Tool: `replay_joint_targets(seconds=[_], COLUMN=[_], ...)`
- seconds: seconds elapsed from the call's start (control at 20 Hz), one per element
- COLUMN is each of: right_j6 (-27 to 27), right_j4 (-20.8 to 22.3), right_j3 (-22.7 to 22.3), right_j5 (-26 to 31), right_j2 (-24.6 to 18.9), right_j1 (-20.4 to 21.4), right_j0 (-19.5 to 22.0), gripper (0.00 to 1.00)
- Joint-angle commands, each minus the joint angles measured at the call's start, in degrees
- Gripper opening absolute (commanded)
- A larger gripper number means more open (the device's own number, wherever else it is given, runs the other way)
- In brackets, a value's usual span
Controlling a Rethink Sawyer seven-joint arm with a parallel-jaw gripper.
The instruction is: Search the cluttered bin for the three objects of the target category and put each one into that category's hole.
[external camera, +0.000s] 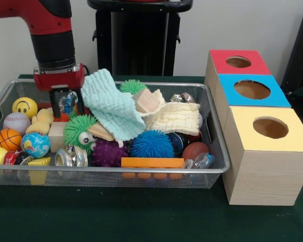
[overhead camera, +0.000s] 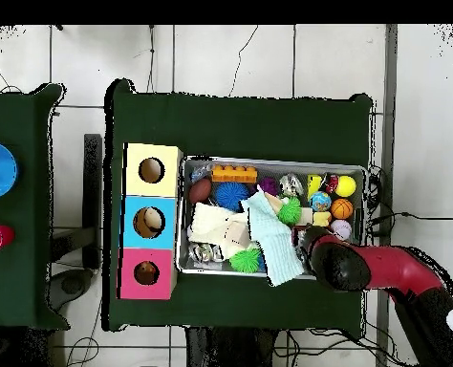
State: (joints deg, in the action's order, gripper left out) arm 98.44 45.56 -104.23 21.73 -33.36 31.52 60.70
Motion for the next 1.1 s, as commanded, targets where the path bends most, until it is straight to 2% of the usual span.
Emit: replay_joint_targets(seconds=[0.05,0.4,0.8,0.9,1.1], right_j6=[-5.4,-2.43,4.33,5.46,4.05], right_j4=[3.33,6.32,11.91,12.36,11.06], right_j3=[4.79,6.54,11.05,11.42,11.19], right_j5=[1.75,-2.94,-10.96,-12.64,-12.54], right_j2=[0.37,2.62,10.04,11.89,12.6], right_j1=[1.21,-1.99,-5.53,-5.5,-4.63], right_j0=[-0.82,-2.26,-8.19,-9.42,-9.8], gripper=[1.0,1.0,1.0,1.0,1.0])
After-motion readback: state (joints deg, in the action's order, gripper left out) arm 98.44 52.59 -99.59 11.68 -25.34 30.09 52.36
